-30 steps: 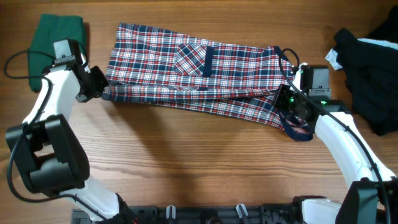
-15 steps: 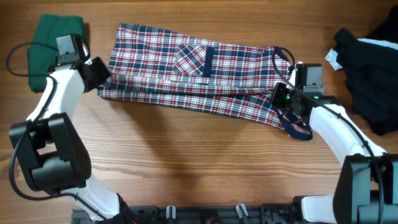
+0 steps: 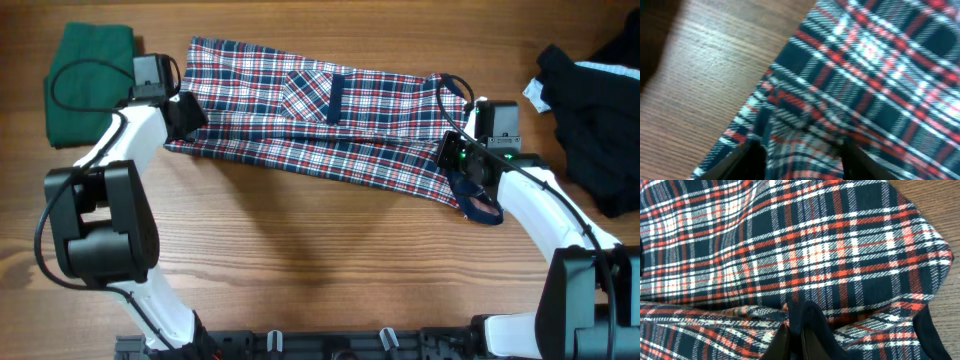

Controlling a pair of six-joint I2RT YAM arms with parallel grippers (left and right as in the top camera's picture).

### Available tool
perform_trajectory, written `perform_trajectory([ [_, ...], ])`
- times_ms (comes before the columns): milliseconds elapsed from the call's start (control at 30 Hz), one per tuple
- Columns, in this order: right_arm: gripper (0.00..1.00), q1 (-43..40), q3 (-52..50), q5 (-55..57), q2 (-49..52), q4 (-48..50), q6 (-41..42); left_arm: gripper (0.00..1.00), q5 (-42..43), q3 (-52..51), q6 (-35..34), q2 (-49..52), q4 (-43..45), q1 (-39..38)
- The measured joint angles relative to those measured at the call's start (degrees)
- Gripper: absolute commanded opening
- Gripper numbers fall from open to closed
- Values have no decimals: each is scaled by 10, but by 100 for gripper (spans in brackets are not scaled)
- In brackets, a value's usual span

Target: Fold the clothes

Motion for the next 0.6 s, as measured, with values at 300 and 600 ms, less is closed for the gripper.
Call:
perform_trajectory([
  [300, 7, 0, 0, 1, 33, 7, -2, 55, -25, 0, 0, 1, 3, 0],
  [600, 6, 0, 0, 2, 41, 10, -2, 4, -27, 0, 1, 1, 19, 0],
])
